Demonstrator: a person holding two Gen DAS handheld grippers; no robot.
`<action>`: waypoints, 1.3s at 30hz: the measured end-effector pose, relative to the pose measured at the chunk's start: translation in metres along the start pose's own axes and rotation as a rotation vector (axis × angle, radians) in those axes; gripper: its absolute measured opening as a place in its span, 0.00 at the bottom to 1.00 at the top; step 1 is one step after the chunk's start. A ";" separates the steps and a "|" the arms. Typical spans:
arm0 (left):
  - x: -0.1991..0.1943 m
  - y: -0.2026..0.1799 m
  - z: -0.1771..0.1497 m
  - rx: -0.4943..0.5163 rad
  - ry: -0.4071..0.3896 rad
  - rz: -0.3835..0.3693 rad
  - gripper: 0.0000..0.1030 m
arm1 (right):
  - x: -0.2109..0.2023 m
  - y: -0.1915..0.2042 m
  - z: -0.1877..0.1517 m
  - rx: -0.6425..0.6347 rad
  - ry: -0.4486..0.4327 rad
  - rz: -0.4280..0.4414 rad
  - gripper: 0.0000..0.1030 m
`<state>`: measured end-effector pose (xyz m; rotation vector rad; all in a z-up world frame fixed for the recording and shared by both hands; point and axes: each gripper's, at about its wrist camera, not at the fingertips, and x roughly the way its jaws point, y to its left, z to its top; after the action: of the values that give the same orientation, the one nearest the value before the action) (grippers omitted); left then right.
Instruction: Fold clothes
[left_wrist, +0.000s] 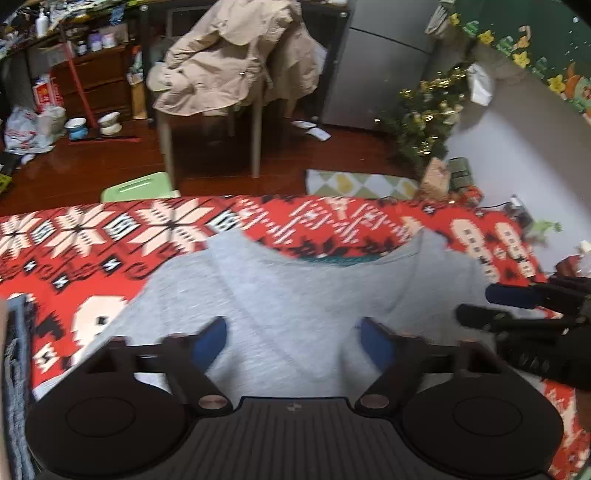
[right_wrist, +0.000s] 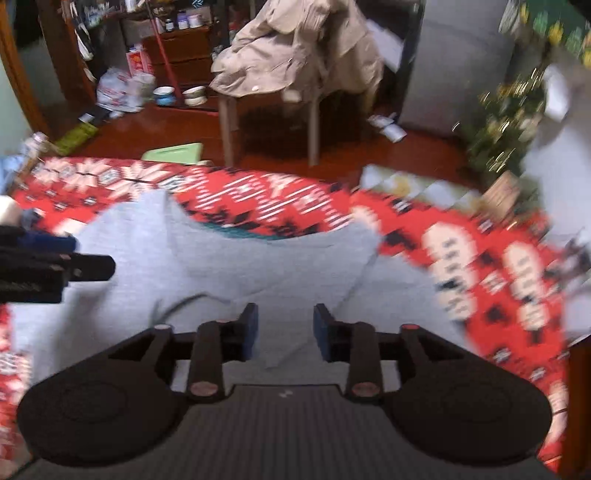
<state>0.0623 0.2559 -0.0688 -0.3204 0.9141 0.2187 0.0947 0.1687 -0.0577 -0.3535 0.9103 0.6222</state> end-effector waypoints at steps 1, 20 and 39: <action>0.006 -0.002 0.002 0.013 0.004 0.002 0.79 | -0.001 -0.001 0.000 -0.015 -0.015 0.013 0.53; 0.109 -0.003 0.039 0.118 0.090 -0.003 0.08 | 0.104 -0.004 0.038 0.042 0.072 0.150 0.07; 0.103 -0.009 0.030 0.130 0.122 -0.100 0.08 | 0.103 0.016 0.035 -0.053 0.057 0.209 0.04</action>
<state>0.1484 0.2633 -0.1330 -0.2599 1.0253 0.0478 0.1532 0.2360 -0.1218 -0.3269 0.9942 0.8323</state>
